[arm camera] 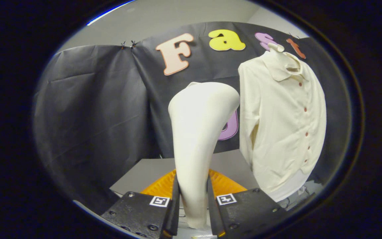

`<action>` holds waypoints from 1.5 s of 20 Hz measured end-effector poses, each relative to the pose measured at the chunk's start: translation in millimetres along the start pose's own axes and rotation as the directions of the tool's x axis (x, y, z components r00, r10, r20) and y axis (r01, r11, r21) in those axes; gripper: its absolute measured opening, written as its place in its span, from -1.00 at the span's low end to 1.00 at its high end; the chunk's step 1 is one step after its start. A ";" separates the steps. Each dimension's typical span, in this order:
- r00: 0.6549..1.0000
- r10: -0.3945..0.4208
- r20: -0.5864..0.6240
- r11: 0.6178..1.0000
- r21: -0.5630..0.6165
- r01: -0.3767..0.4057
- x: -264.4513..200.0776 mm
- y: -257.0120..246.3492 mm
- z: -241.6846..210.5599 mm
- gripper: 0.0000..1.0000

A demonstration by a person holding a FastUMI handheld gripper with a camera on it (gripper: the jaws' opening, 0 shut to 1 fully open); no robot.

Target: Iron the clothes twice with a garment steamer, once on the left side and once on the right side.

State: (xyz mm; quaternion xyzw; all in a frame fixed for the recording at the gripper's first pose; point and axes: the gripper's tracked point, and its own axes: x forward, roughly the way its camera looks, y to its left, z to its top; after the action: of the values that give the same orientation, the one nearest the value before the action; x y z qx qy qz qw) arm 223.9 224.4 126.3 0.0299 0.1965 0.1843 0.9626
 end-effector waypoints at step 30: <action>0.959 -0.284 -0.016 0.936 0.212 0.280 72.7 -226.0 11.3 -0.24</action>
State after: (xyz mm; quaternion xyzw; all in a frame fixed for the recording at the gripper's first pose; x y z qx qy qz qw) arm 367.9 41.0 80.6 0.1051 0.2103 0.0223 0.9717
